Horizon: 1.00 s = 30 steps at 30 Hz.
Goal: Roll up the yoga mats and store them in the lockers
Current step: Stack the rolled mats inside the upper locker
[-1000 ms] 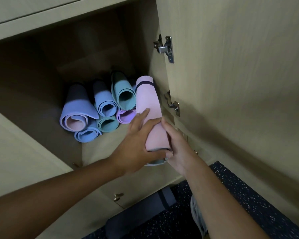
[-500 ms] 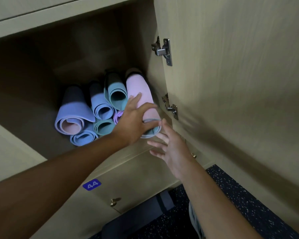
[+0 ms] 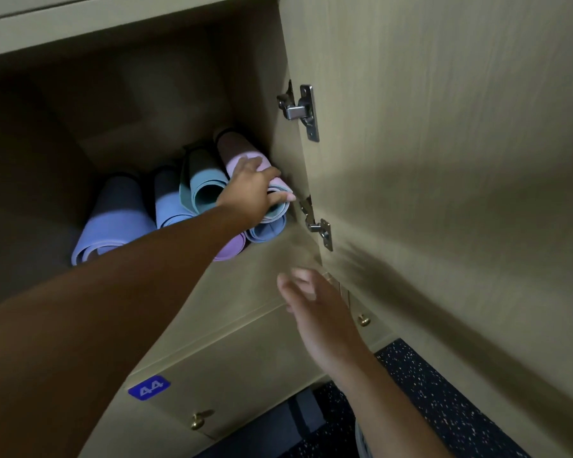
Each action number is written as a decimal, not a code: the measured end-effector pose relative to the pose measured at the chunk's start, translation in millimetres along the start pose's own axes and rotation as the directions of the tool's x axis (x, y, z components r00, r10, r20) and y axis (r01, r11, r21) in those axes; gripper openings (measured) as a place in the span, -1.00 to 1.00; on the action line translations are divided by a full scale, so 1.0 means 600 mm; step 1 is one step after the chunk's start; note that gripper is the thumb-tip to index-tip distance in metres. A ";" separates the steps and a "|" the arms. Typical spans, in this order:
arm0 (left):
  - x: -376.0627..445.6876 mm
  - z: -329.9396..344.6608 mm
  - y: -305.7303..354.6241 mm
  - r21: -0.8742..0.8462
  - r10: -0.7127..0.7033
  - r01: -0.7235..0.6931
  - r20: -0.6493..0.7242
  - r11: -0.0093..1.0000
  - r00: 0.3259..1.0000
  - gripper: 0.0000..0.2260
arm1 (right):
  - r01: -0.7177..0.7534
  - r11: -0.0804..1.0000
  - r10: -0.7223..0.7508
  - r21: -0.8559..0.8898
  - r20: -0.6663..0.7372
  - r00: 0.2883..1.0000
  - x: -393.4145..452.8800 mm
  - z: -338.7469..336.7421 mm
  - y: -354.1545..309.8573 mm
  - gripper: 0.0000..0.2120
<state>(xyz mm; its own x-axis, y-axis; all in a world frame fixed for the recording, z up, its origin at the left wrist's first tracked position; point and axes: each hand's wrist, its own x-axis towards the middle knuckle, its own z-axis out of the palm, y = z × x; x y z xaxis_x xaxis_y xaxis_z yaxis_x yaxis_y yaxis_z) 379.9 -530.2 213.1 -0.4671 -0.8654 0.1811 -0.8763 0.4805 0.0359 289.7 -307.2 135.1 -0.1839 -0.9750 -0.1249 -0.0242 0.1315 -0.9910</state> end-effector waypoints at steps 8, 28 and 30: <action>0.040 0.021 -0.042 0.514 0.066 -0.025 -0.062 0.857 0.996 -0.51 | 0.034 0.975 -0.032 -0.220 0.014 0.999 -0.010 -0.017 0.017 -0.48; -0.075 0.062 -0.033 0.118 0.305 -0.282 -0.285 0.952 0.909 -0.63 | 0.070 0.872 -0.015 -0.485 0.116 0.993 -0.014 -0.034 0.051 -0.45; -0.137 0.068 -0.037 0.029 0.287 -0.292 -0.301 0.956 0.909 -0.70 | 0.070 0.848 -0.003 -0.526 0.127 0.992 -0.013 -0.033 0.057 -0.44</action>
<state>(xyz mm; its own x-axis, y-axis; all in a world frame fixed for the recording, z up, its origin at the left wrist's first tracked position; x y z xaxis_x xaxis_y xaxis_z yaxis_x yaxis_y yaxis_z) 432.6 -475.5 157.1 -0.6412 -0.6063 0.4705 -0.7045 0.7082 -0.0474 271.0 -291.8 103.0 -0.0574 -0.9902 -0.1272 -0.5499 0.1377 -0.8238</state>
